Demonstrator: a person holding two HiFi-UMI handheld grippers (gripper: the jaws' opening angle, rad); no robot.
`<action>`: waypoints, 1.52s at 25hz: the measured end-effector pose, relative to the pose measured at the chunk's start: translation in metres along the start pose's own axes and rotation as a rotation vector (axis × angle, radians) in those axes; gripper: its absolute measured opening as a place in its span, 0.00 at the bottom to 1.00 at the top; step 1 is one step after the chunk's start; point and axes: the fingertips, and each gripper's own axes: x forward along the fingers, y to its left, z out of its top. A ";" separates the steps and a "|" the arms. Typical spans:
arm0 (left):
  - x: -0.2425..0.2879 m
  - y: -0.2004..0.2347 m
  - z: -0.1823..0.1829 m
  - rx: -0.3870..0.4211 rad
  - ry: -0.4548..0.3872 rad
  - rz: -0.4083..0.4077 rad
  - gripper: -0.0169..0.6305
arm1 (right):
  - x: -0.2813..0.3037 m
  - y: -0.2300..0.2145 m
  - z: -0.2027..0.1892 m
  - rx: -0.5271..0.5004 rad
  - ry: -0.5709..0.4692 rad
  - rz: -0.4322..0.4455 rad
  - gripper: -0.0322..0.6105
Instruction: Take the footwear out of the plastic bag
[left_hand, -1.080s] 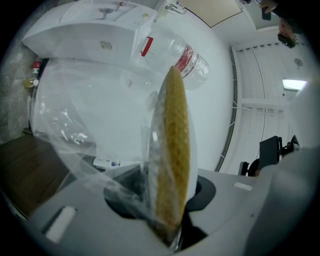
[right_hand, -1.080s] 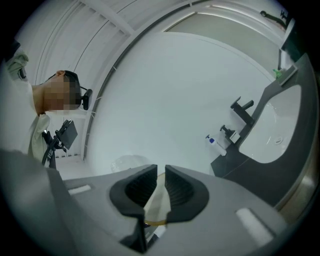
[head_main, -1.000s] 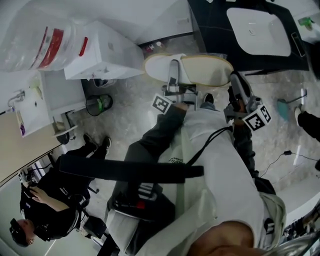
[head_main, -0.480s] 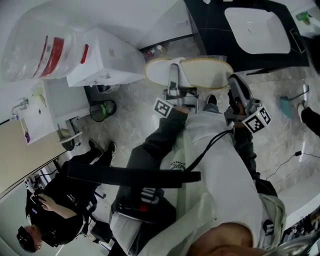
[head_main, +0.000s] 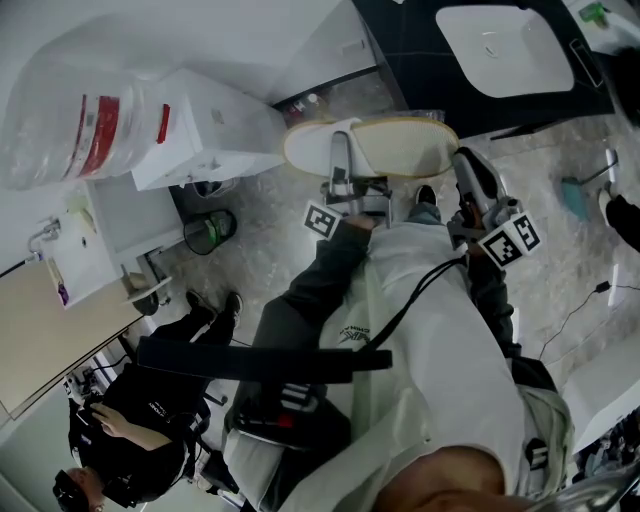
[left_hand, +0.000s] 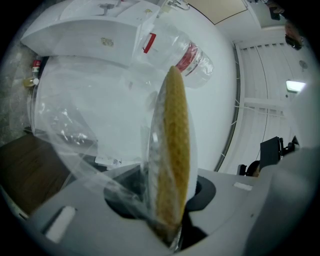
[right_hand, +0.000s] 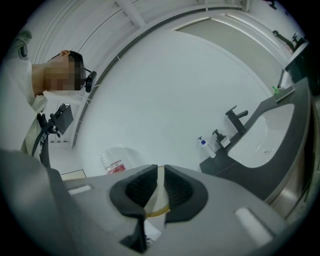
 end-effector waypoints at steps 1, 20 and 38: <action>0.000 -0.001 -0.001 0.005 0.007 0.000 0.20 | 0.000 -0.001 0.000 -0.001 0.000 -0.009 0.11; -0.003 0.000 0.004 0.011 -0.009 0.007 0.20 | 0.007 0.010 -0.001 -0.006 0.004 0.048 0.05; -0.006 0.002 0.003 0.008 -0.023 0.015 0.20 | 0.007 0.009 -0.005 -0.035 0.035 0.048 0.05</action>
